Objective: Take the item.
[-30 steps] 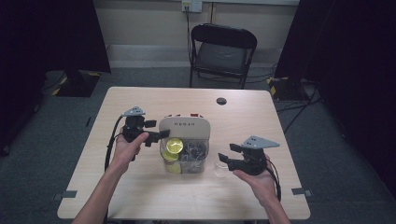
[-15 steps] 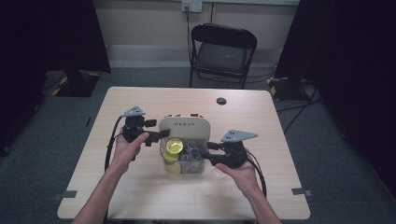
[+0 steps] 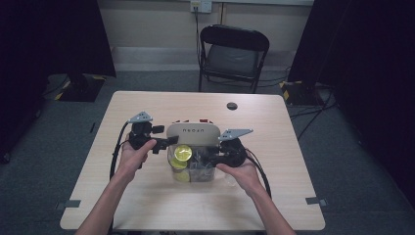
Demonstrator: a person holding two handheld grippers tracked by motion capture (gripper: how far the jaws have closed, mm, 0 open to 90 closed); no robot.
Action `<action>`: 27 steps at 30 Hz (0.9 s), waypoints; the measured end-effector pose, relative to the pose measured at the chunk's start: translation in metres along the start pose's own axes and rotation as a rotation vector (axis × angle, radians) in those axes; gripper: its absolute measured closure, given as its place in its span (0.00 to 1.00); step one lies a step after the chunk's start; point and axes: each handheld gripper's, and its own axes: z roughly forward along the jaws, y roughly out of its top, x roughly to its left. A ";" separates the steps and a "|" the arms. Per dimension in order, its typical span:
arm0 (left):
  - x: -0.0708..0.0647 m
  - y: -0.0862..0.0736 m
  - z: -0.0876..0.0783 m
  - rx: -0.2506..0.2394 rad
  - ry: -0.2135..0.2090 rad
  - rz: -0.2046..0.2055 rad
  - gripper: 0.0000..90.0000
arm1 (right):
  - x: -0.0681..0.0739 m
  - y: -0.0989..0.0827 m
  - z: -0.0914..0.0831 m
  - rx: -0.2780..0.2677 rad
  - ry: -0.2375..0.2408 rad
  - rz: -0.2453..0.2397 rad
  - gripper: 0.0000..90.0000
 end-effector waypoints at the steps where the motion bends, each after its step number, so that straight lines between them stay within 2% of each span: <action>1: 0.000 0.000 0.000 0.002 0.000 0.002 0.18 | -0.001 0.000 0.002 0.003 0.003 -0.001 0.63; 7: 0.000 0.000 0.000 0.001 0.003 0.006 0.18 | -0.002 0.002 0.008 0.015 0.009 -0.002 0.64; 12: 0.001 0.000 -0.001 0.003 0.002 0.007 0.18 | -0.002 0.002 0.016 0.058 0.010 -0.003 0.67; 17: 0.001 0.000 -0.002 0.001 0.003 0.005 0.18 | -0.001 0.003 0.018 0.038 0.036 -0.009 0.87; 22: 0.001 0.000 -0.002 0.002 0.006 0.004 0.18 | 0.000 0.002 0.018 0.028 0.055 -0.010 0.99; 27: 0.001 0.000 -0.001 0.004 0.003 0.003 0.18 | 0.000 0.000 0.019 0.032 0.067 -0.005 1.00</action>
